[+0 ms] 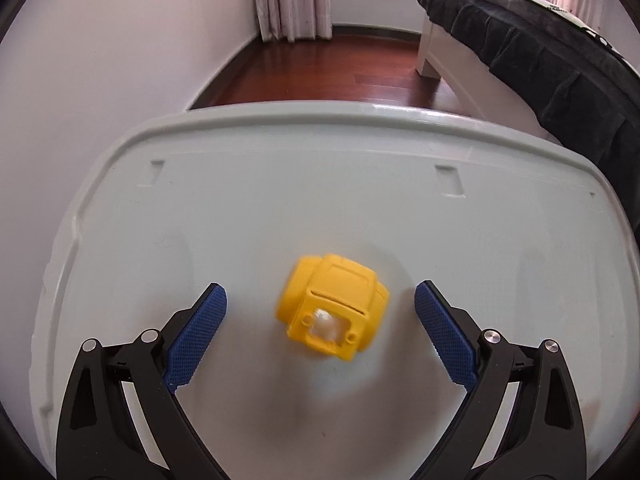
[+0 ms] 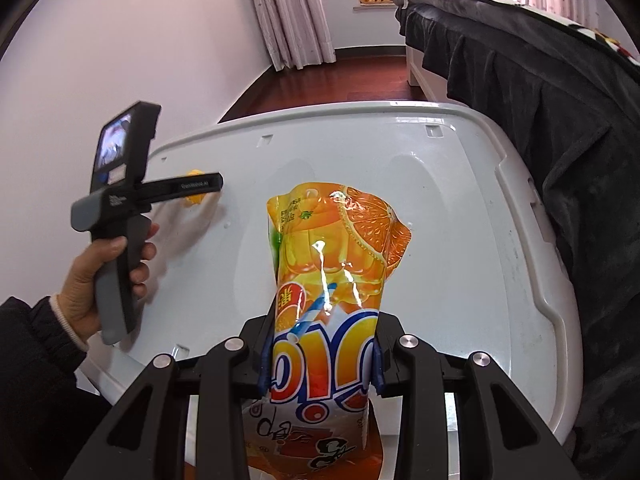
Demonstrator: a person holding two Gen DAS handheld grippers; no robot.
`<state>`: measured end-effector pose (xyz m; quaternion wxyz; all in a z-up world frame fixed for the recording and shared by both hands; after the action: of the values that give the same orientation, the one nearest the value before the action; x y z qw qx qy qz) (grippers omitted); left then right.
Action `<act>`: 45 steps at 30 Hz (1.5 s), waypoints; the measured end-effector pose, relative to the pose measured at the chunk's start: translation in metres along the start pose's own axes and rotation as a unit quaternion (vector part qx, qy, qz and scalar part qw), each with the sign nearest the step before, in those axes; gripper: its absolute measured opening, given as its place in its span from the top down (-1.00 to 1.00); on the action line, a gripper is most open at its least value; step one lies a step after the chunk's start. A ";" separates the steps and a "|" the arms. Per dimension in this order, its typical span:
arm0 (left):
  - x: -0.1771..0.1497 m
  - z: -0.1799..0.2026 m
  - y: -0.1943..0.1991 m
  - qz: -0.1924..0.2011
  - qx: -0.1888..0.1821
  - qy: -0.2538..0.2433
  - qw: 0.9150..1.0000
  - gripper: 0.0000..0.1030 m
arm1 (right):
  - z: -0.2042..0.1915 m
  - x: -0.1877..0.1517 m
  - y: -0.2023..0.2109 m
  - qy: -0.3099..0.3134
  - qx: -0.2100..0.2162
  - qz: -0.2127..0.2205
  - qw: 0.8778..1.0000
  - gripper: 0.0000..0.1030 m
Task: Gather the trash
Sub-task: 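Grasp the yellow toy piece with the left gripper while the right holds the pouch, then lower the pouch and yellow toy into the orange bin and open both grippers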
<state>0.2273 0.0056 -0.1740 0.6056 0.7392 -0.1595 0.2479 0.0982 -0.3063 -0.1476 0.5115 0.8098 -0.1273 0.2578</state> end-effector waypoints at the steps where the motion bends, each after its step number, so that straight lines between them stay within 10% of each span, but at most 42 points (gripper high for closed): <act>1: -0.001 0.000 0.000 0.005 -0.007 -0.002 1.000 -0.51 | 0.000 0.000 0.000 -0.001 0.001 0.001 1.000 0.31; 4: -0.003 0.004 0.005 0.020 -0.011 -0.020 1.000 0.05 | -0.001 -0.001 0.000 -0.004 0.003 0.002 1.000 0.31; 23: -0.031 0.014 0.042 0.020 0.016 -0.028 0.999 0.08 | 0.001 -0.002 -0.001 -0.011 0.009 0.011 1.000 0.31; 45: -0.120 -0.012 0.230 0.034 -0.056 -0.027 0.997 0.07 | -0.048 -0.068 0.133 0.013 0.071 0.003 0.997 0.31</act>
<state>0.0023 -0.0397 -0.0515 0.6326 0.7046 -0.2148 0.2391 -0.0345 -0.3268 -0.0669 0.4536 0.8403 -0.1048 0.2780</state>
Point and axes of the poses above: each gripper's, at about its wrist camera, not at the fingertips, and y roughly against the way its jaws point, z to its right, x to its top, the point moved 2 cm from there along -y, roughly the way its jaws point, and after that the axes turned 10 degrees about x, right-handed, at the moved point
